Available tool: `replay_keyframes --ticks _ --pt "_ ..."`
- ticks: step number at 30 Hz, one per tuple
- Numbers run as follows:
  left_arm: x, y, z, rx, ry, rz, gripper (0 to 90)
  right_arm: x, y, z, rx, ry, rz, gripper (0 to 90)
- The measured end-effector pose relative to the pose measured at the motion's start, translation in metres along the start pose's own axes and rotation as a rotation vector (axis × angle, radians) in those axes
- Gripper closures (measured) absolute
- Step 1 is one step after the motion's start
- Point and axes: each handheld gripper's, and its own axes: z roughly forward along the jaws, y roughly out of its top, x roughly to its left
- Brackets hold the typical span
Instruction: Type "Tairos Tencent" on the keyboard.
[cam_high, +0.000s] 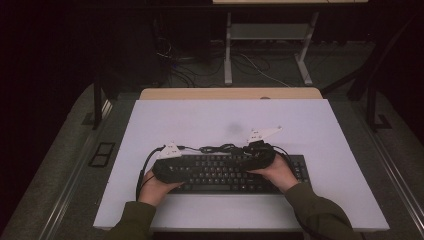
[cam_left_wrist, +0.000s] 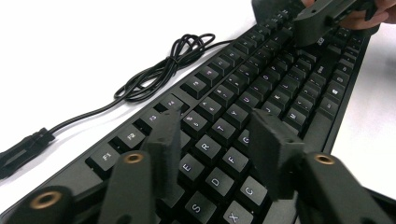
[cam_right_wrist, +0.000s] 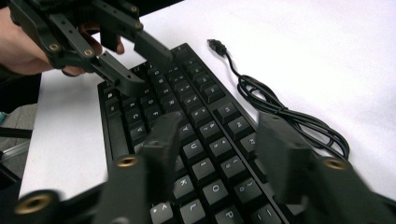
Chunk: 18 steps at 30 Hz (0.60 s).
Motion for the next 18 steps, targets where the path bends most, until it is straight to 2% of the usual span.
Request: replay_keyframes --ticks 11,16,18 --pt "-0.0016 -0.0046 -0.0044 -0.013 -0.004 0.007 34.7 -0.0006 -0.0058 -0.0049 0.043 -0.011 -0.006 79.7" --pt "-0.0013 -0.0076 -0.0046 -0.011 -0.007 0.008 30.8 -0.0013 -0.0088 -0.0041 0.073 -0.011 -0.016 88.4" --pt "-0.001 -0.0081 -0.0047 -0.014 -0.008 0.011 29.5 -0.0013 -0.0097 -0.0035 0.085 -0.011 -0.02 89.1"
